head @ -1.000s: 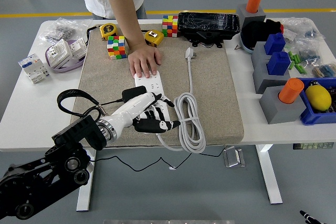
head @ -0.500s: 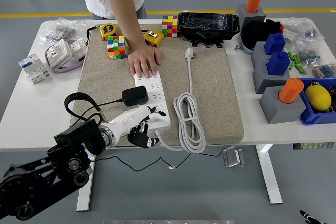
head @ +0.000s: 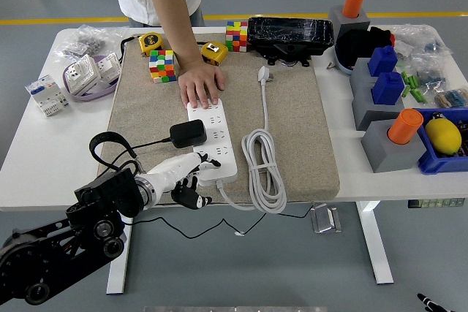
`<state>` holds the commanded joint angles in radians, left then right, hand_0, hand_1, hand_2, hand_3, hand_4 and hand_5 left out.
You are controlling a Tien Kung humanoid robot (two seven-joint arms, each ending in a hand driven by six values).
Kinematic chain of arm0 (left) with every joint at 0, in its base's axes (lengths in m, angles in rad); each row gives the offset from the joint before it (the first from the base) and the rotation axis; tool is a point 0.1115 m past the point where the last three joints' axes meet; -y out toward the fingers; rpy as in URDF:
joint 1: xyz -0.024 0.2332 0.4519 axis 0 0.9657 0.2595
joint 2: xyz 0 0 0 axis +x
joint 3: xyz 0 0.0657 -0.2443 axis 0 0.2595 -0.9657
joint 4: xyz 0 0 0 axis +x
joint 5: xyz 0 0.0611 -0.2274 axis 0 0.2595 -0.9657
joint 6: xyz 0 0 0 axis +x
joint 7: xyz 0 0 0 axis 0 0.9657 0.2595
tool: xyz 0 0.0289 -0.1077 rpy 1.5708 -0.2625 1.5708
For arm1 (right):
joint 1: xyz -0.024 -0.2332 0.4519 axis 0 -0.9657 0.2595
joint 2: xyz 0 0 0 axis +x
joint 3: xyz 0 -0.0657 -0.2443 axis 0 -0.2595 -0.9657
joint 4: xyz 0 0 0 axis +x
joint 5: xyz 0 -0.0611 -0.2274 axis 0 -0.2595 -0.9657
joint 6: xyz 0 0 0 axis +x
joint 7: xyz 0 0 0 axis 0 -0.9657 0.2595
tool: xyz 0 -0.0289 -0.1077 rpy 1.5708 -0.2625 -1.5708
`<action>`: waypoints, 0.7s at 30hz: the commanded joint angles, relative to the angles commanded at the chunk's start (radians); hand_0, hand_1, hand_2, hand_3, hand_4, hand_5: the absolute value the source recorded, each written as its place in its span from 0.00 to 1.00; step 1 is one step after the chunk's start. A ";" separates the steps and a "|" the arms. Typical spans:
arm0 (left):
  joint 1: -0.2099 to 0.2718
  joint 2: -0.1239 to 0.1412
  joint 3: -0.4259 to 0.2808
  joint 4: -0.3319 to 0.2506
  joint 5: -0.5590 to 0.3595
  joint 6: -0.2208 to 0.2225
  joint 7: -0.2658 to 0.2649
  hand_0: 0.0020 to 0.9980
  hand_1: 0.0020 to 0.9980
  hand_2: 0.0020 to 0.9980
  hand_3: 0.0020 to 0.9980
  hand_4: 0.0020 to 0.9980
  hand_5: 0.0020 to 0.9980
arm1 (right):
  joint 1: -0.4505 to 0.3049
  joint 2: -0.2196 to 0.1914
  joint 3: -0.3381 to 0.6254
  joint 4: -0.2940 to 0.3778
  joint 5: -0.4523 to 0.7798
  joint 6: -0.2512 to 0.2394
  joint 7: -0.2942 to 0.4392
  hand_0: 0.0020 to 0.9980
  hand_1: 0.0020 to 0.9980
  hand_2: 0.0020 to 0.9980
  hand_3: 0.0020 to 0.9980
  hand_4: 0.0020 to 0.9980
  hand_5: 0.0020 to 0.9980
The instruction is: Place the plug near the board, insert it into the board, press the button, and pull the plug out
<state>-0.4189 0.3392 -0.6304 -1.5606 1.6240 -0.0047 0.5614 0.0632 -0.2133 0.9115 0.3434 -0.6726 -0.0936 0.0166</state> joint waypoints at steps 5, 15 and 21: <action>0.002 -0.002 0.004 0.013 0.002 -0.007 0.008 0.07 0.08 0.16 0.84 0.79 0.00 | -0.002 0.000 0.003 0.000 -0.001 0.000 0.000 0.61 0.64 0.64 0.55 0.95 0.49; 0.007 -0.004 0.002 0.009 0.003 -0.010 0.005 0.07 0.08 0.16 0.82 0.79 0.00 | -0.005 0.001 0.011 0.001 -0.003 -0.001 0.000 0.61 0.64 0.64 0.55 0.95 0.49; 0.009 -0.001 -0.025 -0.012 -0.049 0.066 -0.118 0.08 0.07 0.18 0.70 0.54 0.00 | -0.005 0.002 0.015 0.000 -0.003 0.000 0.000 0.61 0.64 0.64 0.55 0.95 0.49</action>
<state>-0.4103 0.3379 -0.6553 -1.5731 1.5746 0.0616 0.4433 0.0586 -0.2114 0.9267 0.3439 -0.6754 -0.0939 0.0170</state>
